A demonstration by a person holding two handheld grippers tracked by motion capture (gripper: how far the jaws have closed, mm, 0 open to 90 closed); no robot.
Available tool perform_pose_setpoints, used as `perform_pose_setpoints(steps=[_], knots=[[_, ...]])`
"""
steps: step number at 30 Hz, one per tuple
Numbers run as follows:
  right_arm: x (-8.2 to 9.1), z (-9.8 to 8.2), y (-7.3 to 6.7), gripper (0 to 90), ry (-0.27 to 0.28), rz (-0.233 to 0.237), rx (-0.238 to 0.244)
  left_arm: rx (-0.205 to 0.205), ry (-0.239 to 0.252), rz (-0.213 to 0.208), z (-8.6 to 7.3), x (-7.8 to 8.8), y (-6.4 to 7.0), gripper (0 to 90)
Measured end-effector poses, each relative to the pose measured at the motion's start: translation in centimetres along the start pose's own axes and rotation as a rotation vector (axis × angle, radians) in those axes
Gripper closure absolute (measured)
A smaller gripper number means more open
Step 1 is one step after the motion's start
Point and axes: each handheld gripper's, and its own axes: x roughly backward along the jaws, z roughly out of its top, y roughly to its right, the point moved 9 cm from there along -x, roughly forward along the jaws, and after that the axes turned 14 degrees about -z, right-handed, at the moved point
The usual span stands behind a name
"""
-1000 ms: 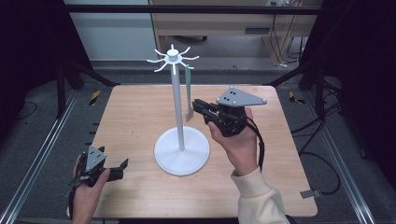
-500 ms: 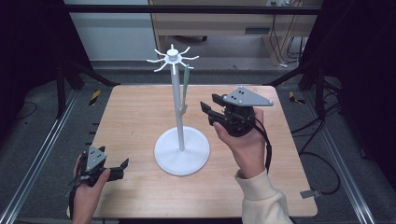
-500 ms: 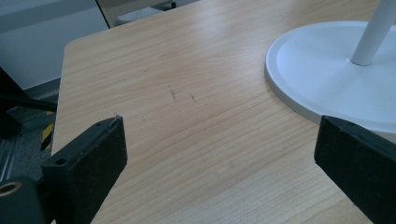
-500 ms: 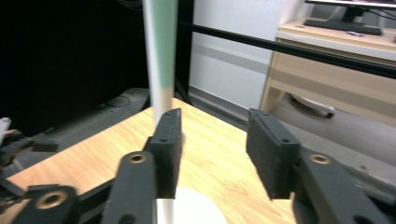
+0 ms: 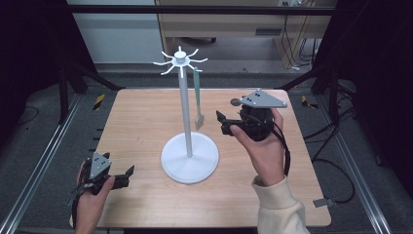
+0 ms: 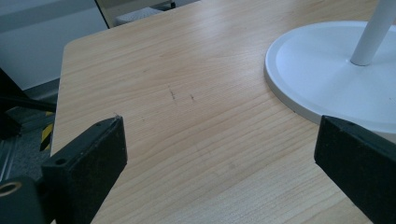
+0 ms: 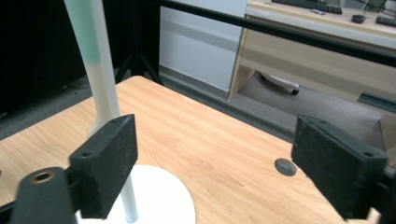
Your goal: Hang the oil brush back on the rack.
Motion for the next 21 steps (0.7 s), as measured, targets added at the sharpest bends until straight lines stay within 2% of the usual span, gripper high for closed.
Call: perform_pose_setpoints(steps=[9, 21], knots=[[0.1, -0.4, 2.1, 9.7, -0.004, -0.031, -0.028, 0.003, 0.001, -0.001, 0.0, 0.0, -0.1, 2.1], [0.0, -2.0, 6.6, 8.4, -0.026, -0.114, -0.068, 0.004, 0.004, -0.001, 0.1, 0.0, -0.1, 2.0]])
